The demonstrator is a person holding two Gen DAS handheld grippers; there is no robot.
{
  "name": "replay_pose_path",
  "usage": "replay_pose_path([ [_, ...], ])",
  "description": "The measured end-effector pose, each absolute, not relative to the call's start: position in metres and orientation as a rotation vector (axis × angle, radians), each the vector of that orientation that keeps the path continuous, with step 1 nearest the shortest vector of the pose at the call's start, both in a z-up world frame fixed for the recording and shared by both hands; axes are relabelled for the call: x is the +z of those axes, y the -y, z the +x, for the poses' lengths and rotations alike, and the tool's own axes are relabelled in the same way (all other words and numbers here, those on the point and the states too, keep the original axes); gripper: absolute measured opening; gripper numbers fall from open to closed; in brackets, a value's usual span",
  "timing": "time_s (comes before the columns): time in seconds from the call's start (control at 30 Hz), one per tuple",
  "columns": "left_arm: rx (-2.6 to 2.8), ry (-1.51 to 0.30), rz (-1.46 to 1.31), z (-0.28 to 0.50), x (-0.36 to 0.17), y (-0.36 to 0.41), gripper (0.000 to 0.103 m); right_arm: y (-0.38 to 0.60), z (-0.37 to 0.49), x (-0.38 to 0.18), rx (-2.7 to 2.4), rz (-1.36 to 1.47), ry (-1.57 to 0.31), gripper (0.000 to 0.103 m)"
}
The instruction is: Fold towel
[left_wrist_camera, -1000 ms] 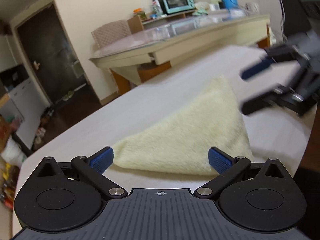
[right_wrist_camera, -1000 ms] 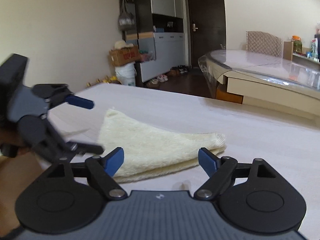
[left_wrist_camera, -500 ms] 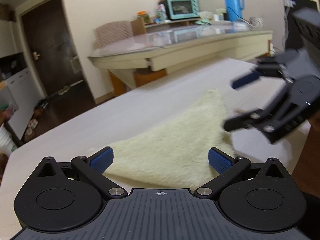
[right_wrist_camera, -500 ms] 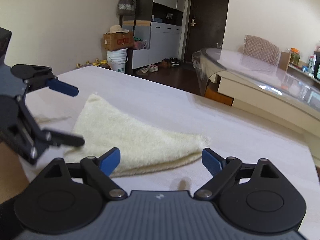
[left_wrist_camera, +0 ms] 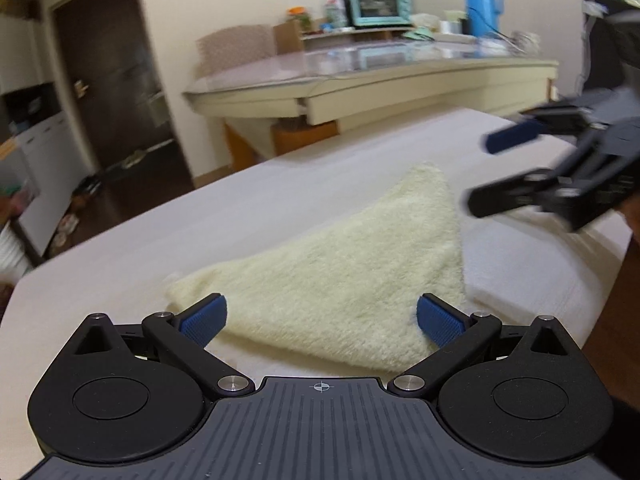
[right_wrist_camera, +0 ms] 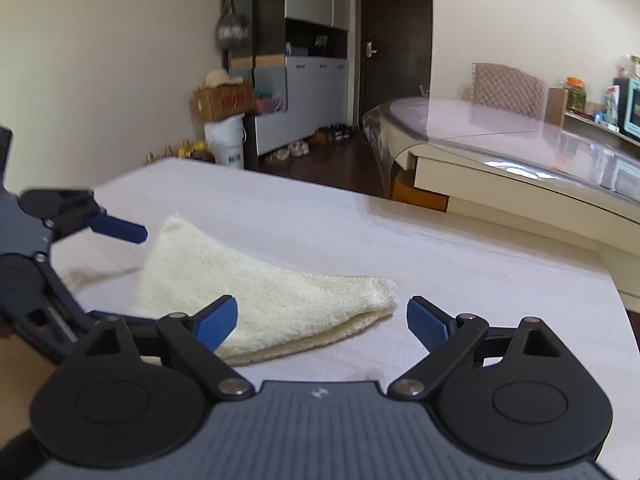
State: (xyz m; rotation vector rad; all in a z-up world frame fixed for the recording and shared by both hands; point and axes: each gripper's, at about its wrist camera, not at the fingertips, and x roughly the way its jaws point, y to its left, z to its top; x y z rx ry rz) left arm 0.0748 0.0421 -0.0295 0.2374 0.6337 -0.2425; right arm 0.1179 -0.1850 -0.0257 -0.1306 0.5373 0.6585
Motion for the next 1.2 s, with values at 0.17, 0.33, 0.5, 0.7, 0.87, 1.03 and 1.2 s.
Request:
replay_pose_path([
  [0.17, -0.185, -0.645, 0.197, 0.062, -0.030, -0.051, 0.103, 0.191, 0.093, -0.025, 0.691, -0.096, -0.556, 0.098],
  [0.33, -0.173, -0.663, 0.167, 0.059, -0.034, -0.055, 0.103, 0.190, 0.075, -0.030, 0.682, -0.068, -0.572, 0.099],
  [0.5, -0.165, -0.644, 0.185, 0.046, -0.027, -0.051, 0.103, 0.195, 0.060, -0.025, 0.664, -0.049, -0.553, 0.100],
  [0.7, -0.168, -0.636, 0.202, 0.025, -0.027, -0.044, 0.103, 0.204, 0.039, -0.017, 0.635, -0.045, -0.530, 0.102],
  [0.87, -0.149, -0.640, 0.159, 0.006, -0.022, -0.046, 0.103, 0.205, 0.025, -0.014, 0.634, -0.050, -0.528, 0.102],
  [1.03, -0.121, -0.674, 0.114, -0.002, -0.019, -0.048, 0.103, 0.205, 0.021, -0.017, 0.639, -0.029, -0.546, 0.102],
  [1.2, -0.096, -0.683, 0.110, -0.001, -0.016, -0.044, 0.103, 0.202, 0.024, -0.015, 0.631, -0.017, -0.554, 0.102],
])
